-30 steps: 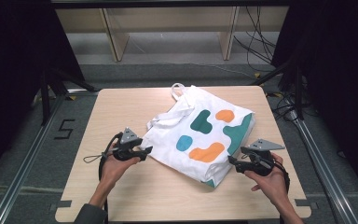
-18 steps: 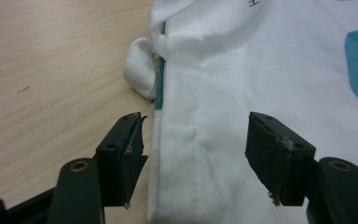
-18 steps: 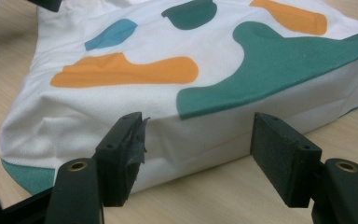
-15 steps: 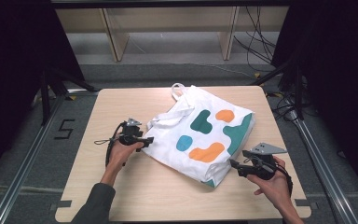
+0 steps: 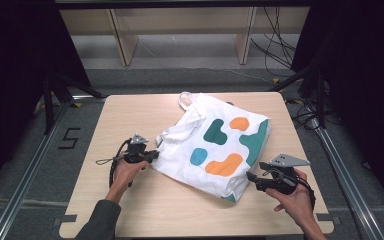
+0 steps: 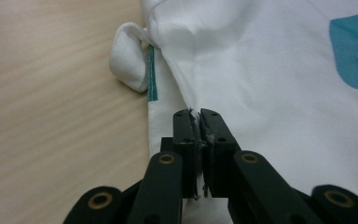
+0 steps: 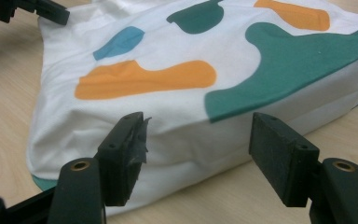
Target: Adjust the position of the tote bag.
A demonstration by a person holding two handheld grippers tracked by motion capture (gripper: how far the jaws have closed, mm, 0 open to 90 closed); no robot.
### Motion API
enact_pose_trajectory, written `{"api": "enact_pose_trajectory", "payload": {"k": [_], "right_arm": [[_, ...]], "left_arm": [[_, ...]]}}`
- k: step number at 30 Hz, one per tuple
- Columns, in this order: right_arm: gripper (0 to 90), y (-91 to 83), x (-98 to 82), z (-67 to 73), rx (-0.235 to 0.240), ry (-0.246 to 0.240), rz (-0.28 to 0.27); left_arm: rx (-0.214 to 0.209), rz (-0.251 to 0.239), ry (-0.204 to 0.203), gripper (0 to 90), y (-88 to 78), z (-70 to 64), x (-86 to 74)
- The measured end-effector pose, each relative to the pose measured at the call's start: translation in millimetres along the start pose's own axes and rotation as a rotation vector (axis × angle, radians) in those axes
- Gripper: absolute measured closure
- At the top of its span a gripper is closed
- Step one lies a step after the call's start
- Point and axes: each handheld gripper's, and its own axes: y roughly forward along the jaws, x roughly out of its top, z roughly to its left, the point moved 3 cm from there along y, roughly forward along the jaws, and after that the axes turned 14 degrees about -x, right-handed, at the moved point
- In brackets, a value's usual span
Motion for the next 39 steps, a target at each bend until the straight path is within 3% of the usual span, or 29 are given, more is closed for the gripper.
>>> {"api": "enact_pose_trajectory", "payload": {"k": [1, 2, 5, 6, 7, 10, 12, 13, 14, 18, 19, 21, 24, 25, 28, 29, 31, 34, 35, 39], "right_arm": [[37.0, -1.9, -0.6, 3.6, 0.016, 0.029, 0.02], [36.9, -1.0, -0.3, 2.2, 0.017, 0.006, 0.007], [36.8, -1.0, 0.9, 3.7, 0.028, 0.011, 0.005], [36.8, -2.2, 0.5, 7.6, 0.032, 0.044, 0.011], [36.7, -1.8, 0.8, 6.0, 0.04, 0.02, 0.0], [35.9, -3.8, 1.1, 9.8, 0.057, 0.067, 0.025], [35.1, -2.1, 1.4, 7.7, 0.053, 0.074, 0.033], [35.2, -1.6, 1.4, 8.9, 0.044, 0.134, 0.049], [35.0, 2.1, 2.5, 1.5, 0.023, 0.104, 0.039], [37.0, 13.3, 9.6, -18.5, -0.064, 0.142, 0.048], [39.0, 16.7, 11.0, -24.6, -0.096, 0.132, 0.06], [42.4, 24.8, 9.3, -31.2, -0.106, 0.131, 0.082], [55.0, 36.2, 4.0, -32.4, -0.087, 0.127, 0.116], [59.3, 40.4, 2.9, -37.3, -0.1, 0.062, 0.104], [75.5, 44.8, 8.3, -45.6, -0.127, 0.033, 0.079], [80.8, 49.9, 12.5, -50.2, -0.141, 0.02, 0.047], [83.0, 53.8, 16.4, -54.0, -0.14, -0.007, 0.058], [86.0, 71.5, 28.0, -63.1, -0.19, -0.056, 0.039], [86.0, 71.5, 28.0, -63.1, -0.19, -0.056, 0.039], [86.6, 92.2, 42.8, -72.3, -0.216, -0.079, 0.035]], "left_arm": [[-0.012, 0.003, -0.004, 85.4, -1.2, -3.5, -2.9], [-0.008, 0.001, 0.01, 85.4, -1.7, -7.2, -6.2], [-0.025, 0.027, 0.038, 85.3, -6.4, -22.2, -16.6], [-0.027, 0.027, 0.051, 85.2, -7.6, -27.8, -19.9], [-0.029, 0.03, 0.065, 85.0, -8.7, -33.6, -23.2], [-0.047, 0.043, 0.088, 84.4, -11.6, -49.5, -33.5], [-0.058, 0.046, 0.086, 83.9, -13.5, -58.4, -38.6], [-0.064, 0.034, 0.088, 83.8, -13.2, -62.6, -41.1], [-0.073, 0.046, 0.102, 83.6, -13.8, -66.0, -43.7], [-0.081, 0.05, 0.118, 83.1, -13.5, -79.6, -50.6], [-0.086, 0.049, 0.119, 83.0, -13.0, -81.9, -51.6], [-0.095, 0.055, 0.121, 82.5, -12.2, -86.5, -53.5], [-0.111, 0.07, 0.136, 82.0, -12.2, -93.8, -55.5], [-0.121, 0.069, 0.128, 81.8, -11.6, -96.0, -56.6], [-0.164, 0.046, 0.102, 81.3, -7.4, -106.6, -60.2], [-0.164, 0.041, 0.093, 81.0, -4.8, -113.4, -61.4], [-0.171, 0.053, 0.112, 80.9, -4.0, -116.0, -61.5], [-0.213, 0.045, 0.125, 80.1, 8.9, -138.1, -62.4], [-0.213, 0.045, 0.125, 80.0, 8.9, -138.1, -62.4], [-0.246, 0.048, 0.149, 79.8, 26.6, -163.5, -59.9]]}}
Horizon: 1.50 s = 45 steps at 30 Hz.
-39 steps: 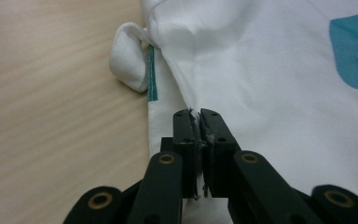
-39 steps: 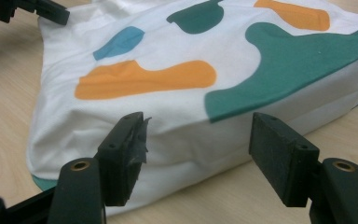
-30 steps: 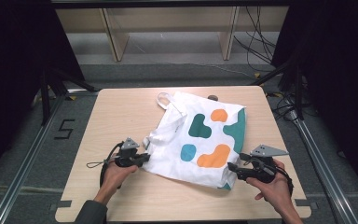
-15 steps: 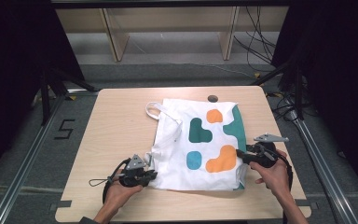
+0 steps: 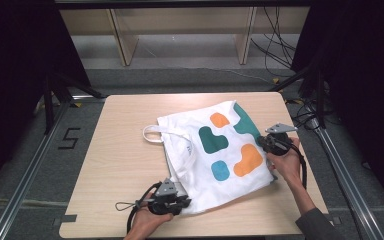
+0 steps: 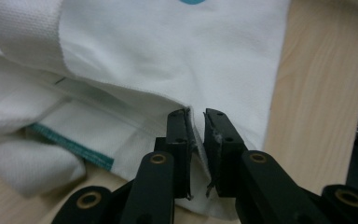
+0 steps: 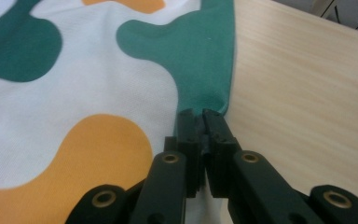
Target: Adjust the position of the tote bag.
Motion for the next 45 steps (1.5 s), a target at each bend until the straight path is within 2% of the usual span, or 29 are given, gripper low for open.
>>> {"api": "enact_pose_trajectory", "payload": {"k": [3, 6, 7, 8, 9, 11, 12, 13, 15, 16, 17, 18, 19, 22, 23, 25, 26, 27, 29, 30, 31, 32, 33, 34, 35, 38, 40, 42, 45], "right_arm": [[86.3, 14.6, 9.2, -6.0, -0.021, -0.042, -0.039], [84.3, 17.3, 10.7, -10.5, -0.018, -0.019, -0.041], [75.8, 15.7, 11.2, -16.1, -0.013, 0.02, -0.035], [75.8, 15.7, 11.2, -16.1, -0.013, 0.02, -0.035], [69.0, 12.8, 11.9, -16.9, 0.005, 0.055, -0.023], [58.3, 4.6, 12.1, -21.7, 0.0, 0.033, -0.031], [53.8, -4.7, 11.3, -20.8, 0.01, 0.048, -0.025], [48.5, -15.9, 5.8, -17.9, 0.06, 0.024, 0.027], [48.3, -21.2, 0.9, -15.2, 0.058, 0.004, 0.036], [47.8, -29.7, -5.9, -10.8, 0.046, 0.006, 0.071], [45.8, -41.6, -13.1, -10.0, 0.03, 0.008, 0.113], [45.8, -41.6, -13.1, -10.0, 0.03, 0.008, 0.113], [45.5, -45.7, -14.4, -10.3, 0.042, 0.018, 0.122], [43.0, -57.5, -24.6, -7.8, 0.06, 0.022, 0.159], [43.5, -58.1, -29.4, -7.9, 0.052, 0.0, 0.165], [47.3, -58.7, -35.4, -8.1, 0.056, -0.012, 0.175], [51.7, -59.1, -38.9, -7.0, 0.064, -0.004, 0.188], [57.9, -60.1, -40.8, -5.6, 0.079, 0.005, 0.206], [67.0, -57.8, -44.1, -5.5, 0.089, -0.025, 0.202], [74.1, -54.1, -45.3, -6.0, 0.1, -0.057, 0.195], [77.0, -51.1, -46.3, -5.9, 0.107, -0.074, 0.194], [79.7, -49.7, -47.1, -4.1, 0.113, -0.064, 0.196], [81.4, -47.8, -47.8, -5.3, 0.108, -0.092, 0.189], [83.3, -46.4, -47.1, -6.5, 0.09, -0.099, 0.18], [84.0, -44.3, -45.8, -8.8, 0.074, -0.105, 0.157], [84.3, -36.5, -42.7, -17.3, 0.038, -0.116, 0.149], [84.2, -26.9, -42.1, -23.9, 0.019, -0.118, 0.136], [84.1, -17.7, -40.8, -27.9, 0.006, -0.102, 0.135], [83.8, -6.0, -38.6, -31.0, -0.022, -0.137, 0.124]], "left_arm": [[-0.027, 0.021, 0.058, 79.0, 19.9, -13.6, 8.9], [-0.025, 0.035, 0.067, 78.3, 28.1, -17.6, 12.7], [-0.018, 0.024, 0.085, 78.0, 34.2, -23.9, 14.3], [-0.018, 0.024, 0.085, 77.7, 34.2, -23.9, 14.3], [-0.019, 0.023, 0.089, 77.7, 35.5, -25.2, 14.5], [-0.012, 0.038, 0.09, 77.2, 34.3, -23.0, 14.1], [-0.024, 0.013, 0.068, 76.9, 35.2, -23.9, 13.9], [-0.016, 0.028, 0.087, 76.0, 33.8, -23.9, 13.2], [-0.021, 0.01, 0.093, 75.5, 35.1, -24.9, 14.1], [-0.025, 0.01, 0.089, 74.6, 35.1, -25.0, 14.0], [-0.035, 0.0, 0.07, 71.0, 33.7, -26.0, 13.8], [-0.035, 0.0, 0.07, 67.2, 33.7, -26.0, 13.8], [-0.041, -0.016, 0.038, 67.2, 28.9, -29.9, 12.6], [-0.045, -0.021, 0.041, 55.4, 17.9, -32.0, 13.2], [-0.038, -0.034, 0.036, 51.4, 14.7, -32.2, 13.6], [-0.036, -0.071, 0.028, 48.0, 1.2, -32.7, 16.0], [-0.036, -0.071, 0.028, 46.3, 1.2, -32.7, 16.0], [-0.032, -0.099, 0.021, 45.1, -9.9, -32.8, 17.6], [-0.021, -0.098, 0.035, 43.4, -15.5, -31.0, 17.6], [0.021, -0.113, 0.035, 41.7, -31.3, -24.3, 16.1], [0.021, -0.113, 0.035, 41.1, -31.3, -24.3, 16.1], [0.067, -0.122, 0.029, 40.7, -43.1, -16.4, 13.2], [0.067, -0.122, 0.029, 40.3, -43.1, -16.4, 13.2], [0.11, -0.126, 0.021, 40.1, -52.0, -9.4, 10.6], [0.161, -0.144, 0.001, 40.0, -64.6, 0.2, 6.7], [0.234, -0.179, -0.042, 40.0, -84.2, 13.1, -1.1], [0.288, -0.173, -0.037, 39.6, -93.8, 22.2, -6.8], [0.324, -0.162, -0.05, 39.4, -99.4, 28.5, -11.9], [0.338, -0.169, -0.072, 39.1, -103.0, 33.6, -15.4]]}}
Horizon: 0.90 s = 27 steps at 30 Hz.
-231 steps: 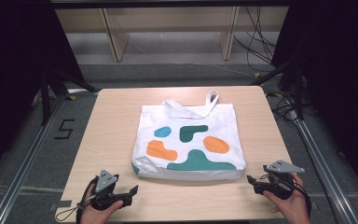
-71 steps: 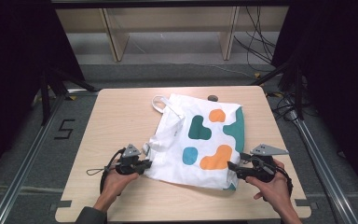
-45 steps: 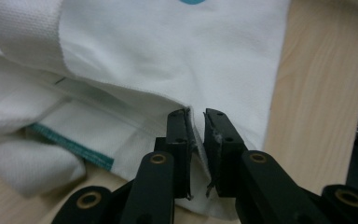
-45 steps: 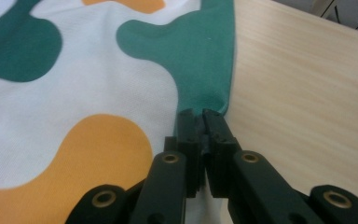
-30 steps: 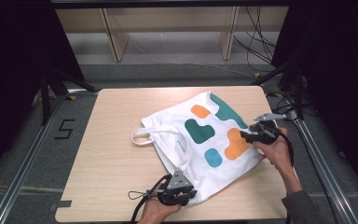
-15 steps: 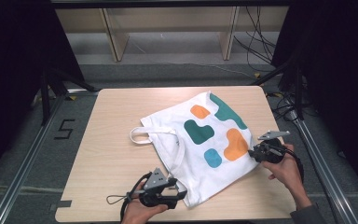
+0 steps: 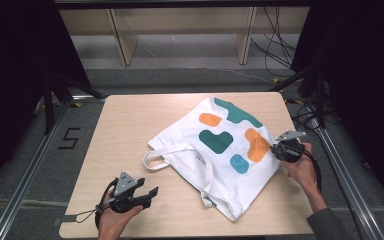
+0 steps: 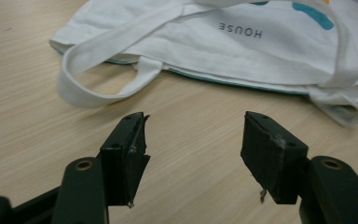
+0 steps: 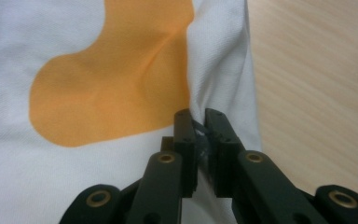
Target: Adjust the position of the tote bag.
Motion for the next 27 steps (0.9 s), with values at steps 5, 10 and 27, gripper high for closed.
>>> {"api": "enact_pose_trajectory", "payload": {"k": [5, 10, 27], "right_arm": [[70.4, 12.8, 5.7, -8.3, -0.035, 0.019, -0.032], [44.4, -30.2, 13.1, 4.0, -0.017, 0.101, -0.093], [37.2, -102.8, -4.5, 132.0, 0.339, -0.026, -0.114]], "left_arm": [[0.034, 0.063, 0.033, 36.9, 1.2, 5.2, -3.9], [0.042, 0.092, 0.057, 33.0, 3.4, 4.0, -5.4], [0.086, 0.098, 0.006, 29.9, -3.9, 17.7, -9.9]]}}
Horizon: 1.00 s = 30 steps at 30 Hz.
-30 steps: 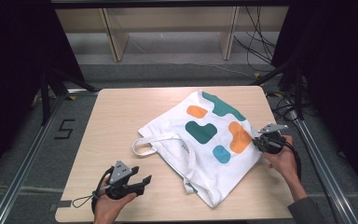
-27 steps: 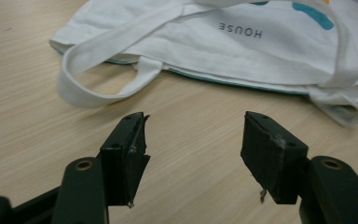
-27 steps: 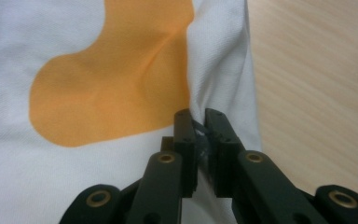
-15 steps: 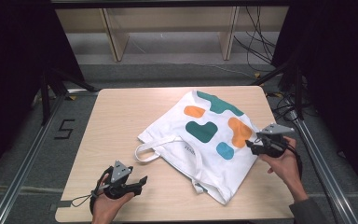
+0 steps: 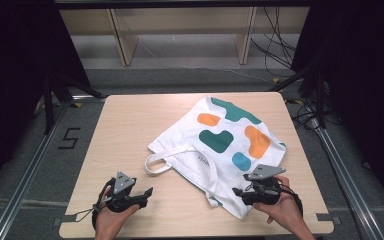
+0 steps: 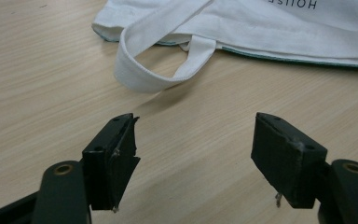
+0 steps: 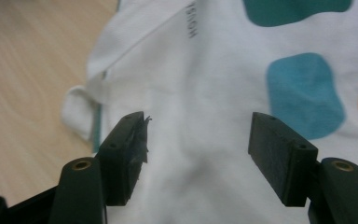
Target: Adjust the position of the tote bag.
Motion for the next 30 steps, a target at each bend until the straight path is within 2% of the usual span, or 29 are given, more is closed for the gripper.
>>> {"api": "enact_pose_trajectory", "payload": {"k": [2, 4, 5, 6, 9, 11, 12, 14, 15, 16, 18, 19, 20, 21, 22, 24, 25, 28, 29, 30], "right_arm": [[36.3, -0.7, -0.4, 9.3, 0.009, -0.025, -0.002], [35.7, 0.7, -1.5, 20.6, 0.033, -0.026, -0.004], [35.8, -0.2, -1.8, 23.6, 0.039, -0.021, 0.014], [35.8, -0.5, -1.9, 26.8, 0.041, -0.038, 0.028], [36.1, 5.8, -5.9, 36.0, 0.012, -0.088, 0.044], [38.2, 9.5, -9.2, 39.1, 0.0, -0.119, 0.074], [40.2, 12.5, -11.5, 40.2, -0.022, -0.15, 0.077], [45.6, 13.6, -12.1, 37.9, -0.061, -0.198, 0.092], [47.8, 13.0, -12.7, 35.8, -0.08, -0.213, 0.103], [53.7, 13.8, -13.9, 35.3, -0.089, -0.214, 0.088], [64.3, 11.8, -14.9, 37.6, -0.048, -0.207, 0.099], [69.1, 11.6, -15.3, 37.6, -0.043, -0.214, 0.104], [74.6, 11.3, -15.6, 35.4, -0.024, -0.259, 0.086], [74.6, 11.3, -15.6, 35.4, -0.024, -0.259, 0.086], [82.1, 6.6, -18.2, 31.3, -0.025, -0.269, 0.09], [83.8, 5.2, -19.6, 28.5, -0.028, -0.275, 0.093], [85.9, 0.7, -25.3, 18.1, -0.029, -0.273, 0.099], [86.3, -6.3, -33.5, 2.1, -0.058, -0.266, 0.1], [86.4, -9.2, -36.8, -4.0, -0.074, -0.248, 0.109], [86.4, -11.3, -39.7, -10.9, -0.091, -0.246, 0.114]], "left_arm": [[0.003, -0.029, -0.017, 29.8, 1.9, -1.4, 1.2], [0.009, -0.022, -0.017, 29.6, 2.7, -1.0, 0.5], [0.016, -0.001, -0.001, 29.4, 1.6, 0.1, -0.1], [0.01, -0.008, -0.011, 29.1, 1.8, -0.1, -0.5], [0.017, -0.032, -0.03, 28.2, 2.9, -0.9, 1.3], [0.018, 0.001, -0.016, 27.5, 1.7, 1.1, -0.6], [0.014, 0.003, -0.013, 27.3, 1.3, 1.3, -0.9], [0.011, -0.026, -0.03, 27.2, 3.1, 0.7, 0.4], [0.015, -0.028, -0.031, 27.1, 3.5, 0.6, 0.4], [0.016, -0.01, -0.02, 27.1, 3.2, 1.7, -0.2], [0.014, 0.013, -0.012, 26.9, 1.5, 2.1, -1.7], [0.015, -0.01, -0.022, 26.9, 2.0, 1.6, -0.9], [0.017, -0.026, -0.028, 26.9, 2.2, 1.2, -0.1], [0.017, -0.026, -0.028, 26.8, 2.2, 1.2, -0.1], [0.023, -0.028, -0.024, 26.8, 1.2, 1.7, -0.7], [0.023, -0.018, -0.028, 26.7, -0.4, 3.0, -1.7], [0.025, -0.04, -0.04, 26.7, -2.0, 4.3, -1.2], [0.044, -0.044, -0.044, 26.7, -3.9, 7.6, -1.9], [0.047, -0.041, -0.049, 26.7, -4.7, 8.8, -2.5], [0.049, -0.013, -0.026, 26.9, -7.0, 10.7, -2.7]]}}
